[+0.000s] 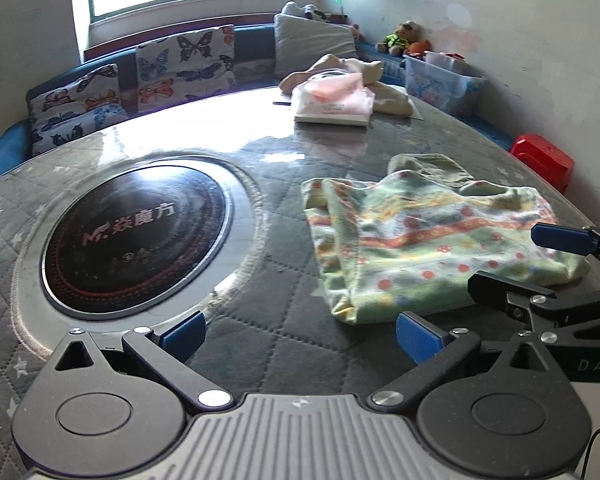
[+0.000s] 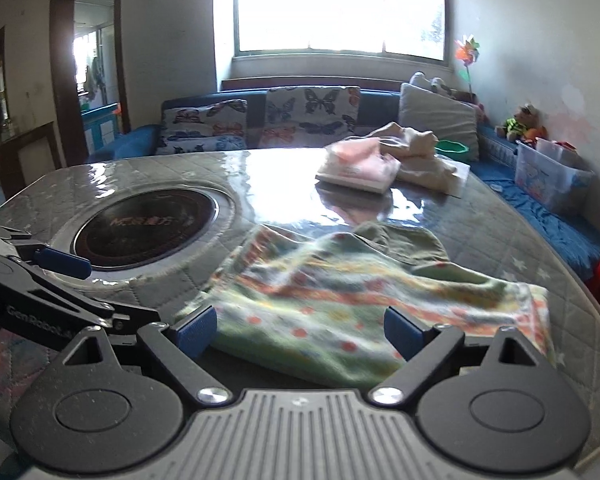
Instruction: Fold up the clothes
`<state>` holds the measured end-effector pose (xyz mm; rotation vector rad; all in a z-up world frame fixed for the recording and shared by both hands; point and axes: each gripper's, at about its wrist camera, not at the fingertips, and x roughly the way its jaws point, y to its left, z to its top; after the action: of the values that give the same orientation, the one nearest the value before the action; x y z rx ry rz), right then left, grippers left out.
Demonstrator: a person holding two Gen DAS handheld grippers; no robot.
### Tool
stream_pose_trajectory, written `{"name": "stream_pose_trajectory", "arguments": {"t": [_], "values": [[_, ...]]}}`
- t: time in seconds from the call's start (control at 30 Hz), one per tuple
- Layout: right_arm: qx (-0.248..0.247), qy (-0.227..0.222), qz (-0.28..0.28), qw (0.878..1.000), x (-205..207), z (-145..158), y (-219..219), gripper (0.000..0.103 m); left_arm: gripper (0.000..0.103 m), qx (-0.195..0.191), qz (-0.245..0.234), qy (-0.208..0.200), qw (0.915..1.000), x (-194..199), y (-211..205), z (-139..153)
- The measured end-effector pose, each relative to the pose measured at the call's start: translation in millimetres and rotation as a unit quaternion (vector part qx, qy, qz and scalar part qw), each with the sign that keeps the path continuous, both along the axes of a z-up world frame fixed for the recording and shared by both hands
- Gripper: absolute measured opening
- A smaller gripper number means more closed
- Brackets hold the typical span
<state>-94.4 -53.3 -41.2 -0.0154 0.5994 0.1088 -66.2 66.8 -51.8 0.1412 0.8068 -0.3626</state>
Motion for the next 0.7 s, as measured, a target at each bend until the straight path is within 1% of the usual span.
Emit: {"name": "stream_pose_trajectory", "arguments": {"t": [0.17,0.23,0.5,0.7], "values": [[-0.002,0.002,0.002,1.0,1.9,-1.8,4.0,0.093,0.103,-0.003,0.006,0.0,1.0,2.2,2.1,0.7],[-0.003,0.004,-0.003,1.0,-1.1,-2.5,1.3,0.096,0.103,-0.003,0.001,0.001,1.0,0.4,-1.1,0.3],[-0.007,0.021,-0.044,0.999,-20.8,-7.2,-24.5,0.096,0.103,-0.005,-0.025,0.007,0.9996,-9.4,-25.1,-1.7],[0.001,0.032,-0.082,0.996,-33.6,-9.7,-45.8,0.096,0.103,0.002,-0.047,0.008,0.9989,-15.6,-46.3,-2.8]]}}
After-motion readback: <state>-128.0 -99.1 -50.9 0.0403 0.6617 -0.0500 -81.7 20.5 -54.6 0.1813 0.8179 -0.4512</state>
